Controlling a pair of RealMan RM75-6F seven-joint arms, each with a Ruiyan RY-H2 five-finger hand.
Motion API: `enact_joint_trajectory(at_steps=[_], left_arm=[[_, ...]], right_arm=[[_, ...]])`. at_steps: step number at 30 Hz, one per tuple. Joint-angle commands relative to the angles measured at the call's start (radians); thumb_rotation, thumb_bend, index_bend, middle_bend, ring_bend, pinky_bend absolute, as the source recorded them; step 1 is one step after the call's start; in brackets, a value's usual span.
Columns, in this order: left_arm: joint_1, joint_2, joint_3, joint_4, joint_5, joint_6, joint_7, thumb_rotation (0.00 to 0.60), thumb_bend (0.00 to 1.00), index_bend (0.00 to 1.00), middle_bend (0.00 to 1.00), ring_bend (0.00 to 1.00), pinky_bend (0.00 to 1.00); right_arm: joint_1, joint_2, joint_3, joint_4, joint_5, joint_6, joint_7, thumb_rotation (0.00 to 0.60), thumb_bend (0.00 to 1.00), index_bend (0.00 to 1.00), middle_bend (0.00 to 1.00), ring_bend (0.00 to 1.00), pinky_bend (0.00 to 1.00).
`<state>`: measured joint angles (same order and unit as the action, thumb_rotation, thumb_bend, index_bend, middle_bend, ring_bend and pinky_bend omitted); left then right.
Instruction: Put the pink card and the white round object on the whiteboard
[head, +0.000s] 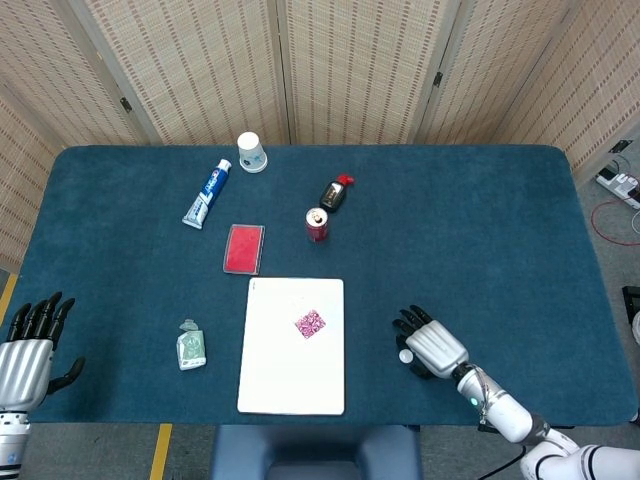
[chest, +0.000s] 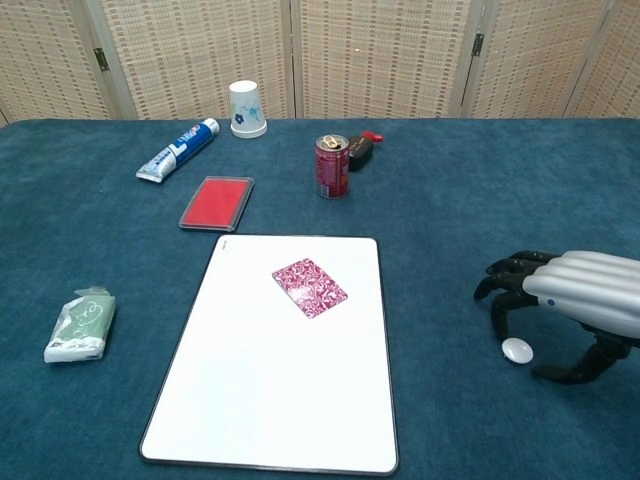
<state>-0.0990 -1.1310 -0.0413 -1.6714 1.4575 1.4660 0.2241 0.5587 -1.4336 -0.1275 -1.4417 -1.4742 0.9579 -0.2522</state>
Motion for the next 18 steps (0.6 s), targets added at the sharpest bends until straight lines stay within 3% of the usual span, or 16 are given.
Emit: enact_joint_trajectory(at_steps=[1,18], left_arm=[[0.0,0.0,0.001,0.001,-0.002,-0.001,0.0,0.6,0.34,0.07,0.05,0.09,0.0],[0.001,-0.003,0.004,0.01,-0.003,-0.004,-0.008,0.6,0.34,0.07,0.05,0.09,0.0]], right_arm=[[-0.001,-0.005,0.004,0.004,-0.001,-0.004,0.001,0.531,0.36,0.4,0.18,0.05,0.0],[-0.003,-0.029,0.036,0.019,-0.006,-0.017,0.0,0.533,0.36,0.5,0.22,0.07,0.0]])
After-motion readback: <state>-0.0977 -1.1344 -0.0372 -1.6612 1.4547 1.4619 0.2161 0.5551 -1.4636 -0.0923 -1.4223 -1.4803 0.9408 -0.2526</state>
